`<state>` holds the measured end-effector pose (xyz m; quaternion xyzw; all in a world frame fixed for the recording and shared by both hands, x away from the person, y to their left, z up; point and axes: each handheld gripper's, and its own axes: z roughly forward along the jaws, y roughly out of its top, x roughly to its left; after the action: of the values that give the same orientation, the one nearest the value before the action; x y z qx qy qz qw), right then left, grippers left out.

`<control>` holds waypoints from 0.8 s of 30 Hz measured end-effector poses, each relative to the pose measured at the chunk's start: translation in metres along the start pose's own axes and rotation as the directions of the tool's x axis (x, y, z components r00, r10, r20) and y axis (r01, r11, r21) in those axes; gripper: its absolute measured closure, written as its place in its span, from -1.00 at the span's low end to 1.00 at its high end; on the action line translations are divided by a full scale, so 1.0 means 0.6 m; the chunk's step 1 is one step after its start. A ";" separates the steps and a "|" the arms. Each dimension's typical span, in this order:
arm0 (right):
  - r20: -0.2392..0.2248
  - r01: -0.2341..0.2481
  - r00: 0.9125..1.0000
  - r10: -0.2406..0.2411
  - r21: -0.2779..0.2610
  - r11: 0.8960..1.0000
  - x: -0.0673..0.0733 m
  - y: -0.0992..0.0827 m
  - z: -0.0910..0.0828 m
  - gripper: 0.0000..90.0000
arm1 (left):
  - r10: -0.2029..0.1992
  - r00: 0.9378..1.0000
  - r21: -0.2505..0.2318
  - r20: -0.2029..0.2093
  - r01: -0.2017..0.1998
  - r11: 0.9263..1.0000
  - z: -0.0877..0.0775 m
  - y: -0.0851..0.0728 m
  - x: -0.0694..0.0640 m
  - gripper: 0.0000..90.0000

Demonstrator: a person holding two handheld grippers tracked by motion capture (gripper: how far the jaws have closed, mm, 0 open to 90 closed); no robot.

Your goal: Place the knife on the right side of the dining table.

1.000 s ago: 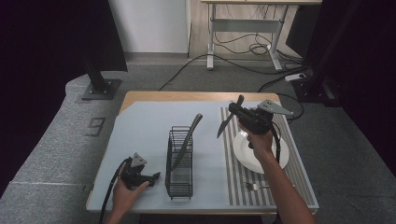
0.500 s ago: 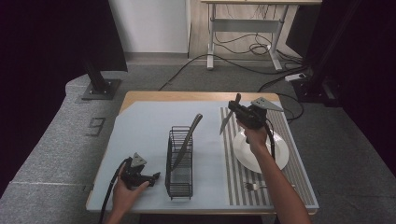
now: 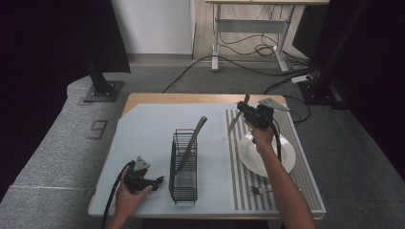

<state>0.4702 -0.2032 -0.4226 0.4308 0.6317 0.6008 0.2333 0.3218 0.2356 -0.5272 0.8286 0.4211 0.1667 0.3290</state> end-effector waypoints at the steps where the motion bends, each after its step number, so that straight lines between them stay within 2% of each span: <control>1: 0.002 -0.002 1.000 0.002 -0.004 1.000 -0.002 0.000 0.001 0.85 | 0.000 1.000 0.000 0.000 0.000 1.000 0.000 0.000 0.000 -0.74; 11: 0.042 -0.006 0.999 0.008 -0.051 0.999 -0.028 0.019 0.022 0.85 | 0.000 1.000 0.000 0.001 0.000 1.000 0.000 0.000 0.000 -0.74; 14: 0.060 -0.012 0.998 0.015 -0.049 0.999 -0.037 0.018 0.030 0.85 | 0.000 1.000 0.000 0.000 0.000 1.000 0.000 0.000 0.000 -0.74; 20: 0.089 -0.036 0.995 0.037 -0.010 0.999 -0.054 0.002 0.042 0.85 | 0.000 1.000 0.000 0.000 0.000 1.000 0.000 0.000 0.000 -0.74; 24: 0.096 -0.068 0.993 0.070 -0.022 0.997 -0.066 -0.003 0.038 0.84 | 0.000 1.000 0.000 0.000 0.000 1.000 0.000 0.000 0.000 -0.74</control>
<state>0.5089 -0.2230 -0.4370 0.4787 0.5988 0.5927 0.2469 0.3218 0.2357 -0.5272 0.8286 0.4211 0.1664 0.3292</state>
